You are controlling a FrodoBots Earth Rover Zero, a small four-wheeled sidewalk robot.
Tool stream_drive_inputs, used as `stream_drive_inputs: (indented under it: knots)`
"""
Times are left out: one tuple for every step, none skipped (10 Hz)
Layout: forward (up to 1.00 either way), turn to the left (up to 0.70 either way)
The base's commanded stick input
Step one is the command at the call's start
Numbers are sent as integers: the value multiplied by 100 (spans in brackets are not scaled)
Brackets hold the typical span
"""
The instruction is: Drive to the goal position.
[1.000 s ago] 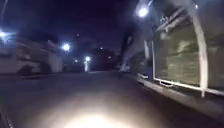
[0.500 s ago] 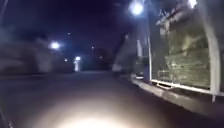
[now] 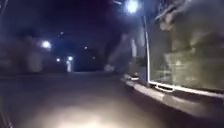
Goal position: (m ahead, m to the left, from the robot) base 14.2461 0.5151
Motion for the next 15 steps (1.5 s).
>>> stream_drive_inputs:
  knots:
    - [70,2]
    - [70,2]
    - [70,2]
    - [70,2]
    - [70,2]
    - [70,2]
    - [70,2]
    - [70,2]
    - [70,2]
    - [70,2]
    - [70,2]
    - [70,2]
    - [70,2]
    - [70,2]
    - [70,2]
